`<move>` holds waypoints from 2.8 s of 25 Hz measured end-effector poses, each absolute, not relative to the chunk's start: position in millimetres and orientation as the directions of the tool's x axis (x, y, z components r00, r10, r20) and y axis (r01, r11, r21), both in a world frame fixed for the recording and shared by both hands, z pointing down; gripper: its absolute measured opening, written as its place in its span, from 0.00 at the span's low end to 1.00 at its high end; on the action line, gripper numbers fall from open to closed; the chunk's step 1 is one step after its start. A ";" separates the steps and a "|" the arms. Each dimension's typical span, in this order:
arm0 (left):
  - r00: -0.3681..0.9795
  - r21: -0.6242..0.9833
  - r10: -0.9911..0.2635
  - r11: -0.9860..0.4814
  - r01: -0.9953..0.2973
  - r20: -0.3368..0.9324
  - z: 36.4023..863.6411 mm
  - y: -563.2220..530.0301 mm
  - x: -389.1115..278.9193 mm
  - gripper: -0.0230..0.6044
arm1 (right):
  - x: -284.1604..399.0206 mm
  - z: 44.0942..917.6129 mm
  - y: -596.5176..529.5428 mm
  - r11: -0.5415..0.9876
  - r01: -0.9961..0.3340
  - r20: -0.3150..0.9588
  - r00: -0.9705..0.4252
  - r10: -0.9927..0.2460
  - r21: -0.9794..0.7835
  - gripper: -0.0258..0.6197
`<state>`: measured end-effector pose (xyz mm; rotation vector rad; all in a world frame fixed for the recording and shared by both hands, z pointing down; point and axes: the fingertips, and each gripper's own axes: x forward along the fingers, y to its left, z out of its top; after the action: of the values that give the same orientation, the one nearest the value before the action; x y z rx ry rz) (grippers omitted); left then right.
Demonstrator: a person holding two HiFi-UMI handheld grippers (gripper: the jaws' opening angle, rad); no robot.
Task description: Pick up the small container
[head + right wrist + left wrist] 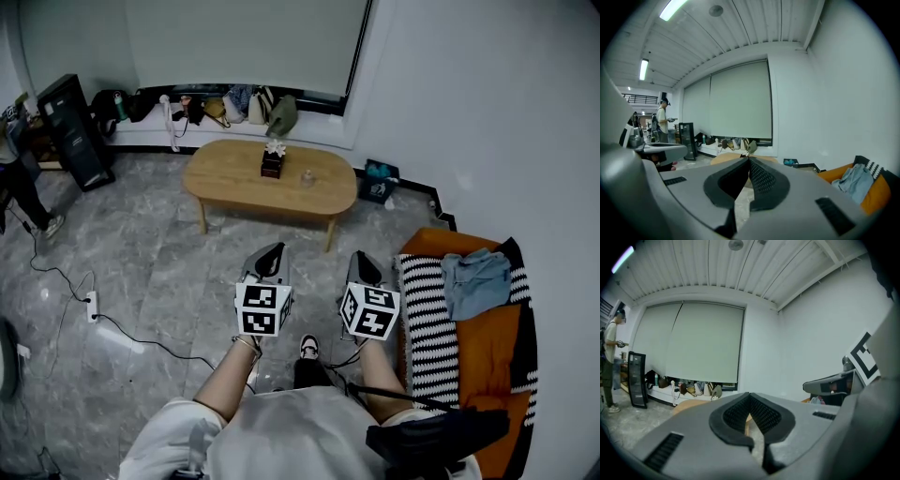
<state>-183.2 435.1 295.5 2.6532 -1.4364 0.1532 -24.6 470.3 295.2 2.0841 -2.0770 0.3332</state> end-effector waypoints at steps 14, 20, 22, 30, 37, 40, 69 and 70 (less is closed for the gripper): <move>0.513 0.050 -0.848 -0.512 -0.858 0.134 278.8 328.3 -128.9 0.05 | 36.1 271.8 361.8 0.025 -0.999 0.261 -0.031 -0.965 -0.026 0.08; 0.481 0.036 -0.867 -0.481 -0.876 0.128 272.5 282.7 -103.3 0.05 | 67.7 265.7 311.6 0.055 -0.998 0.254 -0.060 -0.965 -0.027 0.08; 0.470 0.024 -0.873 -0.471 -0.882 0.132 270.3 267.6 -96.2 0.05 | 76.5 264.0 294.7 0.063 -0.997 0.252 -0.069 -0.965 -0.032 0.08; 0.437 0.014 -0.890 -0.439 -0.899 0.132 263.8 220.7 -66.4 0.05 | 108.0 260.8 239.3 0.096 -0.993 0.244 -0.110 -0.963 -0.070 0.08; 0.434 -0.024 -0.885 -0.444 -0.896 0.168 276.0 191.6 -45.4 0.05 | 121.6 274.6 205.7 0.105 -0.987 0.251 -0.134 -0.959 -0.123 0.08; 0.441 -0.037 -0.880 -0.454 -0.890 0.179 280.6 182.2 -34.1 0.05 | 130.6 283.5 193.3 0.098 -0.985 0.262 -0.133 -0.956 -0.143 0.08; 0.482 0.035 -0.856 -0.484 -0.874 0.185 296.3 -34.0 -4.0 0.05 | 171.9 294.4 4.7 0.011 -0.992 0.302 -0.049 -0.952 -0.127 0.08; 0.483 0.036 -0.856 -0.485 -0.874 0.184 295.2 -43.9 -4.2 0.05 | 172.4 293.2 -4.4 0.008 -0.992 0.303 -0.046 -0.952 -0.126 0.08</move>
<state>-4.2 -43.9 295.2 2.5953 -1.5222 0.2134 172.4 -4.4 293.2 2.0738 -2.1329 0.4611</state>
